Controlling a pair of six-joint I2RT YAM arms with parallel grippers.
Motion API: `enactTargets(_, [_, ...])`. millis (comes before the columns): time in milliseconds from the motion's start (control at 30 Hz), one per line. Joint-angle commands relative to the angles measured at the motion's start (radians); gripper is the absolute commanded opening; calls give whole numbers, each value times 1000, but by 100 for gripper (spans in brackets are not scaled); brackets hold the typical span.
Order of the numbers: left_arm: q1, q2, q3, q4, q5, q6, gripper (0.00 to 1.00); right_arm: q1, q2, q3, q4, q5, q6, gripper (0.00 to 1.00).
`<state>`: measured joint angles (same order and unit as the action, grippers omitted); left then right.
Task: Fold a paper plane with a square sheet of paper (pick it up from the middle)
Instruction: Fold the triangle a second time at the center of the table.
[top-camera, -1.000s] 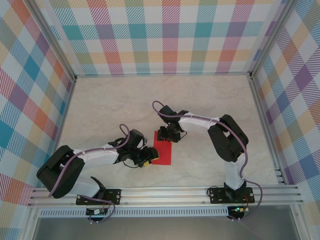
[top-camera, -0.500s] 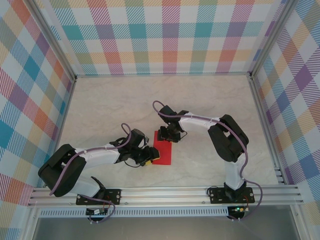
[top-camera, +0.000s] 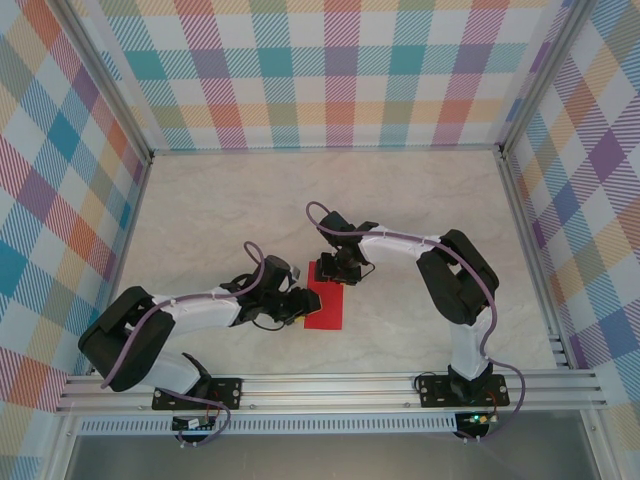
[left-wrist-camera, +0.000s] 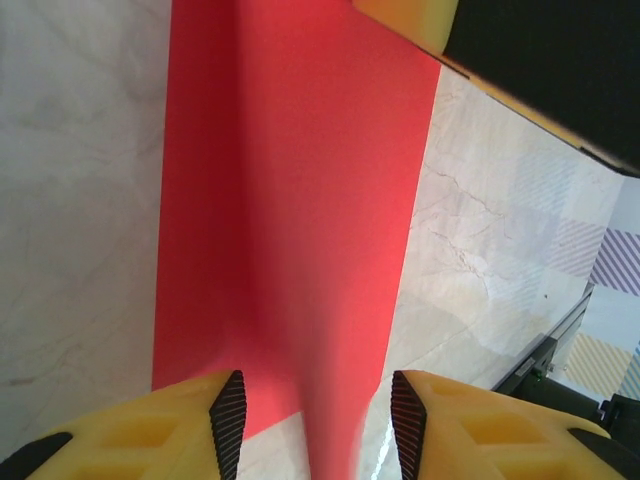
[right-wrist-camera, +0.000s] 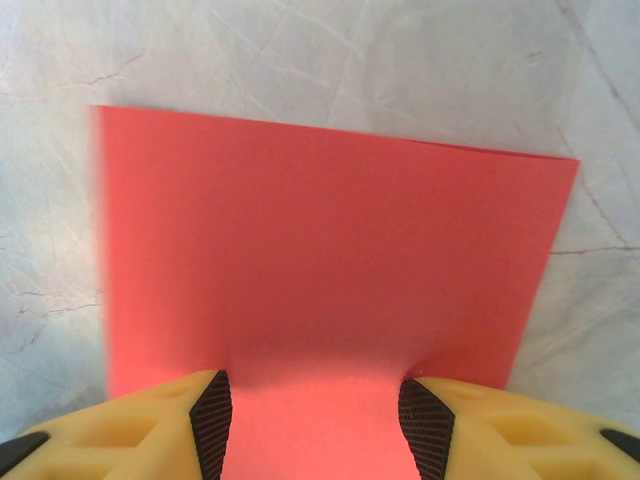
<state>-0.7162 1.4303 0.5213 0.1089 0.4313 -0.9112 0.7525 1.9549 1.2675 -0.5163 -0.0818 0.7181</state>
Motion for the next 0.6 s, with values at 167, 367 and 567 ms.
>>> enactTargets(167, [30,71,34,43,-14,58,39,-13,99,-59,-3,9,-2,53])
enactTargets(367, [38,81,39,45,-3,52,25,-22,72,-36,18,-21,-17,53])
enactTargets(567, [40,95,56,14,-24,56,16,-25,-54,-52,59,-22,-26,53])
